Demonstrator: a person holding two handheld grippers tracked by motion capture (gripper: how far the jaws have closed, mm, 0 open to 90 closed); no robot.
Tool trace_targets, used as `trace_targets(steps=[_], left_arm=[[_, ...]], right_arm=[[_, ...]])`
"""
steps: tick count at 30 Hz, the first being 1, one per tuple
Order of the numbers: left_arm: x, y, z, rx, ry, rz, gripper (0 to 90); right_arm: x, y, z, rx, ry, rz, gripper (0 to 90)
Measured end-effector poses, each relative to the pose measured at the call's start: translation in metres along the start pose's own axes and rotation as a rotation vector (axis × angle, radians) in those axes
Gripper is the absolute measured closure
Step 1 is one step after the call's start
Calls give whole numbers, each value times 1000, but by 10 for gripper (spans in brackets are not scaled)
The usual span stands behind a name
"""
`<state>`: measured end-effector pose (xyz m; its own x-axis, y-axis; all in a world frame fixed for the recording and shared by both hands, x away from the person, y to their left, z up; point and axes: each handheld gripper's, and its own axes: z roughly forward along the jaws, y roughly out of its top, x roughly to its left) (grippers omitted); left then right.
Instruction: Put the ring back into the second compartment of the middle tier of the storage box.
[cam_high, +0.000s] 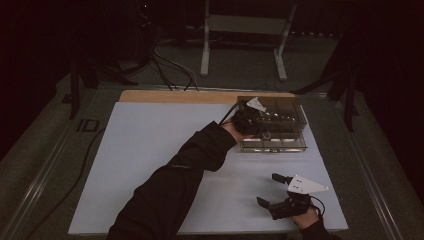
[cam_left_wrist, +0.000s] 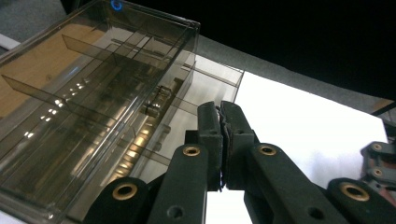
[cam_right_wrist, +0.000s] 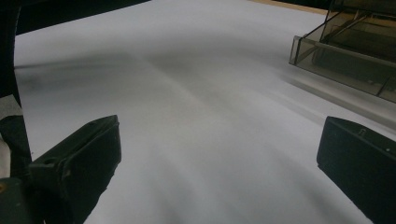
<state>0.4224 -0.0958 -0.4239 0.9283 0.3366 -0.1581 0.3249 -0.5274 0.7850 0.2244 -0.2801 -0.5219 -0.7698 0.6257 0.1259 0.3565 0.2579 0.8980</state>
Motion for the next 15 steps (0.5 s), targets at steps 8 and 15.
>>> trace_targets(steps=[8,15], left_arm=[[2,2,11,-2,8,-10,900],[6,3,20,5,21,-19,900]], right_arm=[[1,0,0,0,1,0,0],[1,0,0,-2,4,0,0]])
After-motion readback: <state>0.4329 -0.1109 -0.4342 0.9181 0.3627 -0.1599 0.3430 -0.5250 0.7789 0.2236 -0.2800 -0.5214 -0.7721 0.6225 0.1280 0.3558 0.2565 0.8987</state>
